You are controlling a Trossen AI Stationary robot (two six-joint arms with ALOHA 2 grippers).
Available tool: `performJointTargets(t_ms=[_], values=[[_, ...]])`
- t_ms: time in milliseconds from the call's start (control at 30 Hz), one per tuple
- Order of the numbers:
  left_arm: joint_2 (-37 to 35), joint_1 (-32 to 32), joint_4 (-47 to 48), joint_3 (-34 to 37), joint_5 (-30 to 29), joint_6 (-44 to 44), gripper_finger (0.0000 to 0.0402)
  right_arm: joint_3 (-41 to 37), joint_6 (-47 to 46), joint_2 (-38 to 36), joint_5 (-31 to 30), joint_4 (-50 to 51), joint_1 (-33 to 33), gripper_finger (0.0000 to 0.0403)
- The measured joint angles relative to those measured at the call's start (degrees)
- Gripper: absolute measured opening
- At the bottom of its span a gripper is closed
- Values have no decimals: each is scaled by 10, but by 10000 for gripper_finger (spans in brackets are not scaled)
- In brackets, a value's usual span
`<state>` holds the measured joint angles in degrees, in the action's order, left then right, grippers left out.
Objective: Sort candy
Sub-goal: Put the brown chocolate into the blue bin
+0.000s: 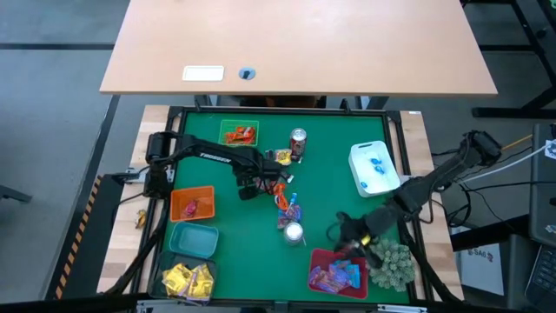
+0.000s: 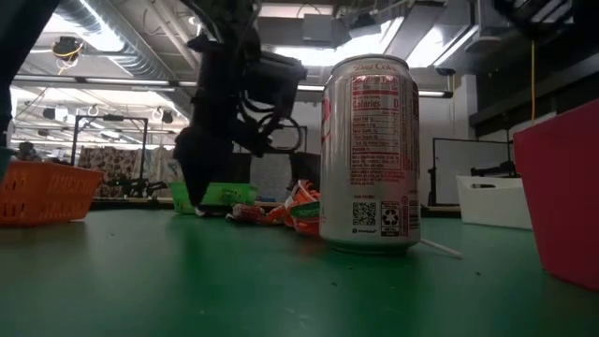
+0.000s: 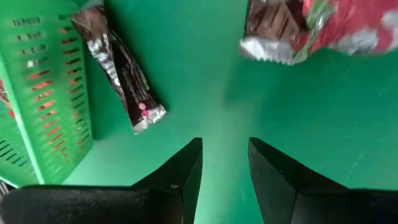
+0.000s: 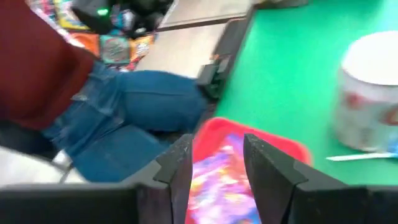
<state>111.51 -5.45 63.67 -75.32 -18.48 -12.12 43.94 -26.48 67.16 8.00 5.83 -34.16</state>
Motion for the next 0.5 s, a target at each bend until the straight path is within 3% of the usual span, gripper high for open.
performJointTargets(t_ms=[333,500], values=[[-166,-23,-151,146,31,28,119,0,108,-51,1,82,153,142],[-207,-58,-239,210,31,21,119,0,139,-60,1,82,228,142]])
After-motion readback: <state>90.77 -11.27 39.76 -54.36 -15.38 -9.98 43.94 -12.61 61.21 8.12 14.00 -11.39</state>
